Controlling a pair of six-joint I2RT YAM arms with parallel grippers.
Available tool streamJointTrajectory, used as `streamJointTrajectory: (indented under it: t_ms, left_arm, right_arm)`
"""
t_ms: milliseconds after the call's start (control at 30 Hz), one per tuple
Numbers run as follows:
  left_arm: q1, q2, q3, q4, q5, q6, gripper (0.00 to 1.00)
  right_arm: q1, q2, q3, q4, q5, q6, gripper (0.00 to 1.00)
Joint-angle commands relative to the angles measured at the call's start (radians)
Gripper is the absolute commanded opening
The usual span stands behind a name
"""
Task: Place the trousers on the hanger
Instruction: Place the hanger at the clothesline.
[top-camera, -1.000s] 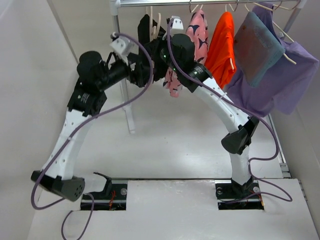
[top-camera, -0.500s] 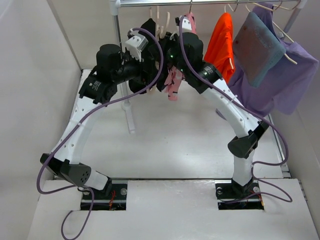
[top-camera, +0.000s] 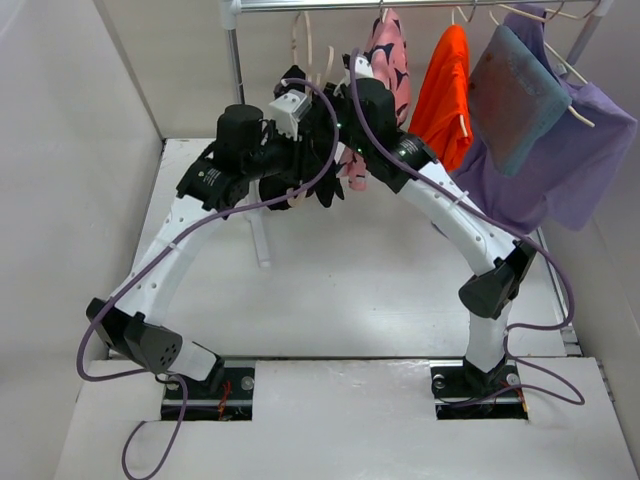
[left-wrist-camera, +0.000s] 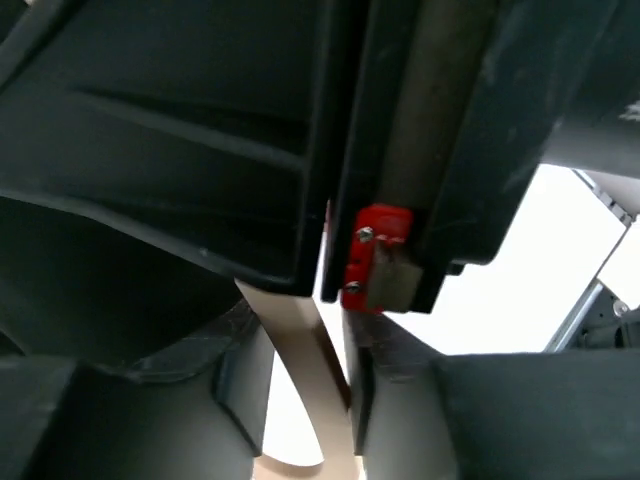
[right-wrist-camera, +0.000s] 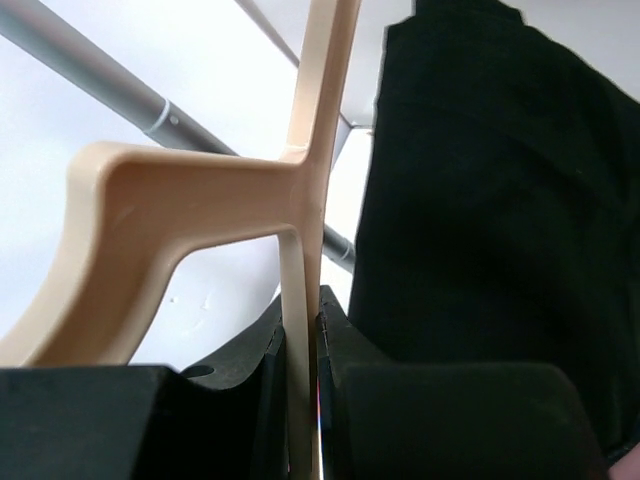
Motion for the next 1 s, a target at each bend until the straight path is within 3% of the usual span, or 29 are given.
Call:
streamJointTrajectory:
  t_ms: [0,33,133,333,400,433,467,600,800,967]
  left_arm:
    - [0.010,-0.036,-0.014,0.043,0.005,-0.010,0.25]
    - [0.022,-0.036,-0.014,0.034,0.030,-0.024,0.16]
    - [0.031,-0.045,-0.014,0.045,0.050,-0.059,0.02]
    - [0.076,-0.078,-0.014,0.131,0.130,-0.217,0.00]
    - [0.111,-0.106,-0.025,0.206,0.188,-0.292,0.00]
    - [0.122,-0.106,-0.037,0.233,0.202,-0.335,0.00]
    - [0.133,-0.115,-0.048,0.261,0.215,-0.379,0.00]
    - [0.182,-0.124,-0.048,0.423,0.256,-0.582,0.00]
    - [0.222,-0.112,-0.036,0.537,0.291,-0.687,0.00]
    - [0.243,-0.101,-0.037,0.671,0.328,-0.806,0.00]
  right_arm:
    - [0.009,-0.076,0.017,0.154,-0.028,0.016,0.00]
    - [0.009,-0.076,0.005,0.154,-0.037,0.025,0.00]
    - [0.009,-0.067,-0.004,0.177,-0.050,0.036,0.00]
    - [0.009,-0.058,-0.013,0.177,-0.094,0.036,0.00]
    - [0.009,-0.049,-0.013,0.177,-0.112,0.036,0.12]
    - [-0.001,-0.049,-0.013,0.177,-0.128,0.036,0.21]
    - [-0.001,-0.049,-0.013,0.177,-0.128,0.036,0.36]
    - [-0.023,-0.072,-0.035,0.168,-0.157,0.036,0.58]
    - [-0.023,-0.095,-0.044,0.168,-0.201,-0.007,0.73]
    - [-0.023,-0.157,-0.083,0.168,-0.201,-0.049,0.76]
